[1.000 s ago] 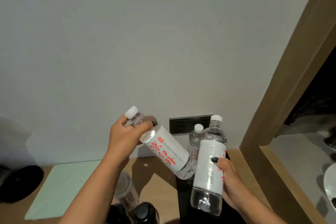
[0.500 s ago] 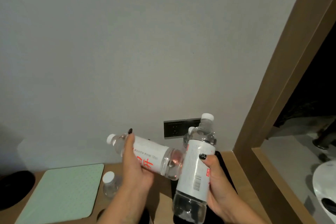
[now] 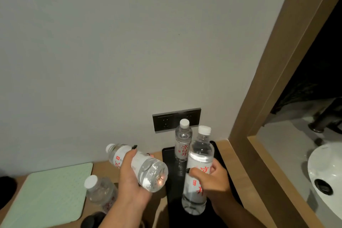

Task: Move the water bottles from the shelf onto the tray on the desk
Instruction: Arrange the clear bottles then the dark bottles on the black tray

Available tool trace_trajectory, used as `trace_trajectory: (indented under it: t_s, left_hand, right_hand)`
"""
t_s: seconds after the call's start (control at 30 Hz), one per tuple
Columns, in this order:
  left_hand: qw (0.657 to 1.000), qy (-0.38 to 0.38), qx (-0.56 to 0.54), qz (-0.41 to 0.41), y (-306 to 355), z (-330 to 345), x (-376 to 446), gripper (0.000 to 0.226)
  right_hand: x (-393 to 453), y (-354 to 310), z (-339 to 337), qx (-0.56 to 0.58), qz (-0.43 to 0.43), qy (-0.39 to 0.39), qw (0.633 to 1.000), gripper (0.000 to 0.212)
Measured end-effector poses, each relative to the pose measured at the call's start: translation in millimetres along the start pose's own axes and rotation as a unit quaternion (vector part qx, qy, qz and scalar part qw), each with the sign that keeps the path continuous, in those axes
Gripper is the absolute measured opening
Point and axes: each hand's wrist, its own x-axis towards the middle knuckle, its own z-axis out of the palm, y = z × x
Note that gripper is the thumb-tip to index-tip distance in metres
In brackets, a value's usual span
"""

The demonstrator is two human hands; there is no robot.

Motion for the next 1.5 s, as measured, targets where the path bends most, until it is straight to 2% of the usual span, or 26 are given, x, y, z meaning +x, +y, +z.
trace_trajectory:
  t_s: [0.13,0.3,0.53,0.67,0.83,0.9,0.97,1.03,1.07,1.1,1.13,1.2,1.3,1.37,1.5]
  left_hand:
    - [0.999,-0.008,0.03,-0.015,-0.5,-3.8,17.5,0.03]
    - [0.994,-0.014,0.105,0.005,-1.2,-12.3,35.5,0.026]
    - [0.967,-0.002,0.253,0.021,6.9,-22.9,50.1,0.06]
    - [0.963,-0.021,0.269,-0.004,8.9,-20.5,55.0,0.062]
    - [0.961,-0.009,0.277,0.001,4.0,-21.6,56.4,0.072]
    - [0.956,-0.014,0.293,0.006,0.0,-23.6,51.1,0.073]
    - [0.954,-0.01,0.298,0.003,-3.8,-22.8,48.5,0.067]
    - [0.957,0.006,0.289,-0.005,-2.3,-17.5,52.6,0.058]
    - [0.957,0.013,0.291,-0.012,-0.4,-17.0,54.8,0.058]
    - [0.957,0.011,0.288,-0.013,2.0,-18.9,54.9,0.06]
    - [0.957,0.008,0.29,-0.011,3.9,-20.8,52.3,0.062]
    - [0.957,-0.001,0.29,0.012,2.9,-21.9,41.3,0.061]
    - [0.953,-0.035,0.299,0.032,-0.6,-24.3,22.1,0.071]
    - [0.954,-0.035,0.297,0.03,-3.5,-20.5,17.5,0.072]
    - [0.955,-0.052,0.29,0.035,-9.3,-21.0,5.7,0.07]
  right_hand:
    - [38.9,6.0,-15.7,-0.051,-0.036,0.056,0.996,0.037]
    - [87.0,10.7,-26.6,-0.12,-0.038,0.09,0.988,0.036]
    - [153.4,30.8,-28.0,-0.219,-0.103,0.082,0.967,0.068]
    - [167.5,35.5,-21.3,-0.24,-0.172,0.065,0.953,0.051]
    - [178.3,47.1,-21.0,-0.235,-0.177,0.042,0.955,0.046]
    - [178.1,44.4,-21.3,-0.238,-0.168,0.04,0.956,0.053]
    - [175.2,35.5,-24.3,-0.237,-0.132,0.005,0.963,0.066]
    - [162.3,16.6,-27.2,-0.244,-0.061,-0.026,0.968,0.09]
    - [152.5,4.9,-29.1,-0.256,-0.043,-0.016,0.966,0.098]
    - [142.2,-7.6,-31.8,-0.258,-0.059,0.016,0.964,0.1]
    - [131.4,-21.6,-33.9,-0.247,-0.112,0.05,0.961,0.093]
    - [107.5,-53.4,-31.0,-0.227,-0.248,0.081,0.938,0.075]
    - [86.8,-94.6,-12.7,-0.298,-0.369,0.01,0.88,0.049]
    - [87.4,-108.6,2.9,-0.379,-0.382,-0.052,0.841,0.042]
    - [104.6,-109.5,29.0,-0.56,-0.306,-0.111,0.762,0.043]
